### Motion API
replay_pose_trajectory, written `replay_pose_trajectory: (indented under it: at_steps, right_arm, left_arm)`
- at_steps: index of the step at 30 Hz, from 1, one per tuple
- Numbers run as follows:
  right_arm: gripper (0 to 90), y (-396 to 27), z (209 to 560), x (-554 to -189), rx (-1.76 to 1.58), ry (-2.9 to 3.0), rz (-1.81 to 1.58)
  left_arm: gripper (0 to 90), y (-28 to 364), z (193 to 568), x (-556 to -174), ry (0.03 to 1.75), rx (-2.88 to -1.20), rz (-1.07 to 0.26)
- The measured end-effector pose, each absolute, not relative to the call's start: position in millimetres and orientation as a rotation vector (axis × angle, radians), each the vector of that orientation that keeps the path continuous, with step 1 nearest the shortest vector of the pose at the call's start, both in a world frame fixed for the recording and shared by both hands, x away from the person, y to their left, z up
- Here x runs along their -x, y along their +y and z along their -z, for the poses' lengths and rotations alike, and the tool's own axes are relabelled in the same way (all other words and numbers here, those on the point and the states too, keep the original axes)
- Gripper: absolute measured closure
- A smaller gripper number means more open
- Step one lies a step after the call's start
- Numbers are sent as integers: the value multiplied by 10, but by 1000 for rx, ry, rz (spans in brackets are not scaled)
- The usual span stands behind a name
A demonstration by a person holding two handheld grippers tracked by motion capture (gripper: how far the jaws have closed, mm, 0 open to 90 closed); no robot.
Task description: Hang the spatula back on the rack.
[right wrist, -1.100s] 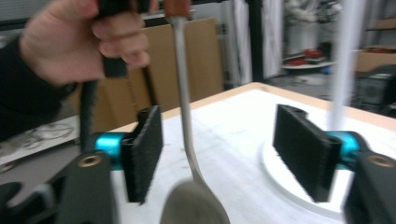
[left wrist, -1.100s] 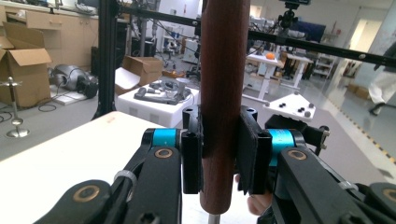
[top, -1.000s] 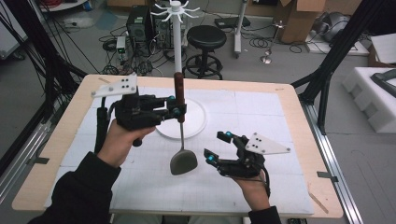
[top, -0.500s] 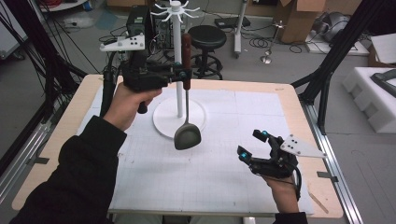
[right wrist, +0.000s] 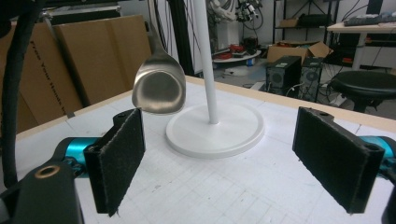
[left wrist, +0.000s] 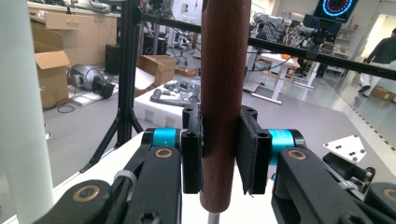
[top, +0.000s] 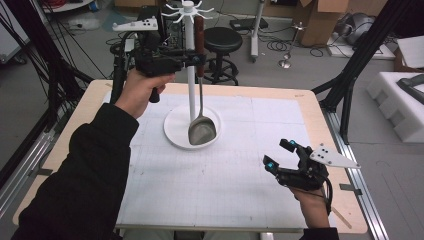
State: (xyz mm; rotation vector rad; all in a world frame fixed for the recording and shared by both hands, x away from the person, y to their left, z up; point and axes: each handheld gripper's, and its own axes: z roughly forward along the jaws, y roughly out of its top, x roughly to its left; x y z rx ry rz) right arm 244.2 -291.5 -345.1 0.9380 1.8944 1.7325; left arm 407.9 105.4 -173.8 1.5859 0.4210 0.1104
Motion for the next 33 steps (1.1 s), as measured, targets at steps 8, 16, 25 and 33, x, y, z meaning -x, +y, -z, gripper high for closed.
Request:
replay_pose_trajectory:
  at_steps: [8, 16, 25, 33]
  right_arm:
    - [159, -2897, 3446, -2447, -931, 1904, -1745]
    - [158, -2863, 3423, -2454, -918, 1910, -1753]
    - [158, -2848, 3409, -2453, -910, 1911, -1758]
    - [158, -2858, 3421, -2459, -917, 1907, -1757]
  left_arm:
    - [733, 1073, 1761, -4144, 433, -1582, -102]
    - [733, 1096, 1766, -4191, 446, -1564, -90]
    - [733, 1122, 1782, -4267, 481, -1566, -86]
    - [732, 1129, 1821, -4300, 508, -1580, -103]
